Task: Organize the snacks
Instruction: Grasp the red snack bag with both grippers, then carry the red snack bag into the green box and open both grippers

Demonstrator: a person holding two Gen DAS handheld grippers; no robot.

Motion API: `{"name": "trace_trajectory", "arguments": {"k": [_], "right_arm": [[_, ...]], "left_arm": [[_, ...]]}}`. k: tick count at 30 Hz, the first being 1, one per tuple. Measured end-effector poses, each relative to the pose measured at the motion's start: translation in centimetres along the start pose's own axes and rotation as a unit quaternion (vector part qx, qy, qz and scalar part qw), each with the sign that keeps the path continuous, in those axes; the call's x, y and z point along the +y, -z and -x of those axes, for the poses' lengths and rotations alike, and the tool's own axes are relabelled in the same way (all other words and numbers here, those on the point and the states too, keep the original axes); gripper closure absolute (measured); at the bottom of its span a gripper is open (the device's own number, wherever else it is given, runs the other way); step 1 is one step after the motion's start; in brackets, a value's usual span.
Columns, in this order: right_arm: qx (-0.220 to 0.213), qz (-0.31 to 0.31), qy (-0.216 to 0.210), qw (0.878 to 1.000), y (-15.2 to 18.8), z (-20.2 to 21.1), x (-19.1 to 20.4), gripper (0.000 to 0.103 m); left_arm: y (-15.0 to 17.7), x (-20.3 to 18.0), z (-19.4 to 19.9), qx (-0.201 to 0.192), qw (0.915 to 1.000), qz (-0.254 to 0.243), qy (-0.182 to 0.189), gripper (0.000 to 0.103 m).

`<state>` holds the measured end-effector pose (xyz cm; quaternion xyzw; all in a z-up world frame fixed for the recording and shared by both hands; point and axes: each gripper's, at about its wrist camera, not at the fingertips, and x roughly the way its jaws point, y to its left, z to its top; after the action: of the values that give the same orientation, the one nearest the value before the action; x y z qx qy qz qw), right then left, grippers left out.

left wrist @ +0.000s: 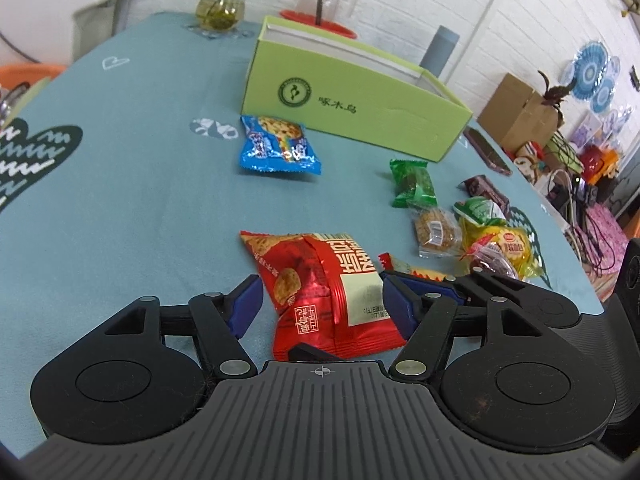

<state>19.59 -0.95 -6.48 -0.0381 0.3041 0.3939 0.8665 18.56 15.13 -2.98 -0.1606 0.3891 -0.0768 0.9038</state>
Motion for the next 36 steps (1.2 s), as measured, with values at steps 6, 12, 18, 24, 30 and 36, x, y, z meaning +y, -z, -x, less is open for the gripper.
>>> {"name": "trace_trajectory", "arguments": {"k": [6, 12, 18, 24, 30, 36], "right_arm": [[0.01, 0.003, -0.013, 1.0, 0.1, -0.9, 0.4, 0.027], [-0.014, 0.01, -0.002, 1.0, -1.7, 0.3, 0.6, 0.028], [-0.061, 0.031, 0.024, 0.997, -7.3, 0.9, -2.6, 0.027], [-0.088, 0.041, 0.055, 0.994, -14.8, -1.2, -8.8, 0.027], [-0.065, 0.03, 0.061, 0.996, -19.2, -5.5, -14.6, 0.03], [-0.025, 0.016, 0.041, 0.999, -19.0, -9.7, -17.6, 0.031]], "left_arm": [[0.4, 1.4, -0.8, 0.01, 0.9987, 0.034, 0.038, 0.068], [-1.7, 0.4, 0.4, -0.01, 0.9984, 0.033, 0.046, 0.071], [-8.3, -2.3, -0.2, -0.047, 0.9971, -0.004, 0.06, 0.071], [-18.0, -4.6, -4.5, -0.072, 0.9942, -0.039, 0.07, 0.07], [-23.8, -5.0, -10.9, -0.064, 0.9955, -0.05, 0.049, 0.081], [-24.5, -3.3, -16.0, -0.033, 0.9978, -0.04, 0.042, 0.082]]}}
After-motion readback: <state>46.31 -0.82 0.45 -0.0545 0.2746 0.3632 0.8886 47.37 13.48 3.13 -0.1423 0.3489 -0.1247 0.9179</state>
